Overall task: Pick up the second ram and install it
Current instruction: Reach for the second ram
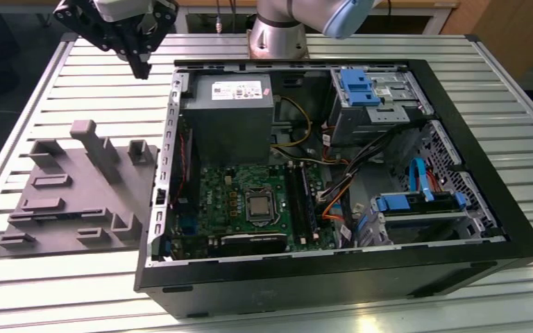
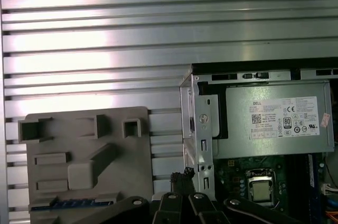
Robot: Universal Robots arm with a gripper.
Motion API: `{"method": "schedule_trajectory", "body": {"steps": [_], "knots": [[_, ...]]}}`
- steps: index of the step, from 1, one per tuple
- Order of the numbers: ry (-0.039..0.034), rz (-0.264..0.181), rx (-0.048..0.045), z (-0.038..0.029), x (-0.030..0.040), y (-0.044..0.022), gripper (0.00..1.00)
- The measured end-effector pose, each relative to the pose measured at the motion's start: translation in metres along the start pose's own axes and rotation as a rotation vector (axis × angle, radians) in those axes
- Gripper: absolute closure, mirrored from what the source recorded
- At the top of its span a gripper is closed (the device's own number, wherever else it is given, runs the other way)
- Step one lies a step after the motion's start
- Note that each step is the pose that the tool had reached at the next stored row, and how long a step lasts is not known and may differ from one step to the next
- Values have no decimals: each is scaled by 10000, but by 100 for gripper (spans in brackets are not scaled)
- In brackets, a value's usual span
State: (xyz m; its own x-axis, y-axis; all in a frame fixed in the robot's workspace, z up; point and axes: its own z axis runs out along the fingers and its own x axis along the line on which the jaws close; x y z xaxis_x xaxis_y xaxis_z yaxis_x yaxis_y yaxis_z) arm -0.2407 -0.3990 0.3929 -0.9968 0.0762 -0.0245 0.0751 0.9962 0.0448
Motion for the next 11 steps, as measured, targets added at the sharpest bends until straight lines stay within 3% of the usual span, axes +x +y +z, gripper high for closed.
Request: {"method": "schedule_trajectory", "body": {"steps": [11], "knots": [[1,0,1,-2,79,-6,89]]}}
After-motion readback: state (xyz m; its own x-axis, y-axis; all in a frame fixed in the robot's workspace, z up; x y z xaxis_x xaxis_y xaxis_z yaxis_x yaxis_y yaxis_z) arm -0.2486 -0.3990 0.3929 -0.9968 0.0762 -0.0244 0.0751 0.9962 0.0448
